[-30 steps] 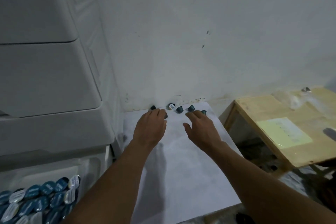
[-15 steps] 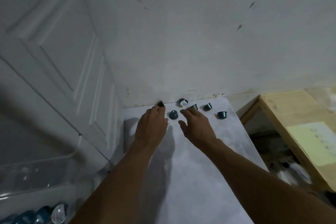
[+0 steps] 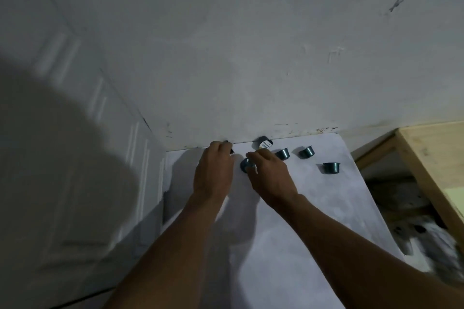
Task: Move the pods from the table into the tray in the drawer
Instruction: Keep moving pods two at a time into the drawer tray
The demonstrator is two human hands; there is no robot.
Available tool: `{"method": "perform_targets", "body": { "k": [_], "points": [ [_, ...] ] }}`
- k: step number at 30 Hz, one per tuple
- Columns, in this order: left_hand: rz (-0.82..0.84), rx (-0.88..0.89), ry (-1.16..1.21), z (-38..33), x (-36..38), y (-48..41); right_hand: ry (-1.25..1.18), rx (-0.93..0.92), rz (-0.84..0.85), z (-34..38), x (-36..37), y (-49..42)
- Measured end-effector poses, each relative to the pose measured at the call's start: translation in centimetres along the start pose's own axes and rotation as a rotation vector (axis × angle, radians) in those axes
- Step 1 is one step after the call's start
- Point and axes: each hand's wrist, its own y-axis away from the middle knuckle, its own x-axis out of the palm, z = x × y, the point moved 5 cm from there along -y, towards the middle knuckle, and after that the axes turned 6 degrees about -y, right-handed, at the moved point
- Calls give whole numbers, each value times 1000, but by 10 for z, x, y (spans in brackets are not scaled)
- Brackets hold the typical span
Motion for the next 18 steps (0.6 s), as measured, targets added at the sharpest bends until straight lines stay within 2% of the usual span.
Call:
{"method": "perform_targets", "body": {
  "k": [4,9,14,18],
  "points": [
    [82,107,-107,3,21,-14,-9,-11,26,-11,13,-12],
    [139,141,-167,7,36,-27,-49,-11,29,-19,19,-16],
    [131,115,-192,9,44,-31,-93,2,37,-24,24,-18],
    [116,44,-120,10,40,-27,-120,69,50,-25,23,-18]
  ]
}}
